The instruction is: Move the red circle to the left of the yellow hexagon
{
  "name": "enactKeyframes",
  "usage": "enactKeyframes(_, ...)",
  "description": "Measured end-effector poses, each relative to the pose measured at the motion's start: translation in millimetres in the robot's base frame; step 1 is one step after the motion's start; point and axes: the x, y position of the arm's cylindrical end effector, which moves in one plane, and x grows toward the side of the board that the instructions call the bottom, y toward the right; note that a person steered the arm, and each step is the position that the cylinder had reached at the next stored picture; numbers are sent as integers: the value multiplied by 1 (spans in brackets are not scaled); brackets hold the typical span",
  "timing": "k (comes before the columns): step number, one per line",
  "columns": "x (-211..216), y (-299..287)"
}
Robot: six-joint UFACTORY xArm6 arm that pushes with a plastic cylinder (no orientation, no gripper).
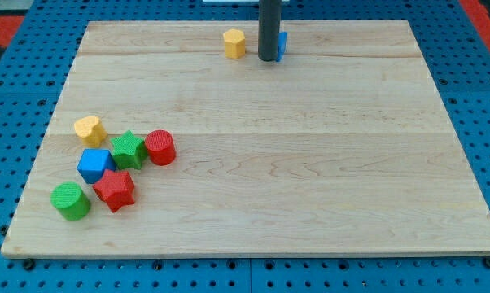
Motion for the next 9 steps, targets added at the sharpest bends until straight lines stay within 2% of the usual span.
enactKeyframes(1, -7, 22)
enactKeyframes(2, 83, 47)
enactKeyframes(3, 221, 50)
enactKeyframes(4, 294, -19)
enactKeyframes(5, 268, -110)
enactKeyframes(6, 212, -129)
enactKeyframes(7, 190, -148)
enactKeyframes(8, 209, -142)
enactKeyframes(9, 179, -192)
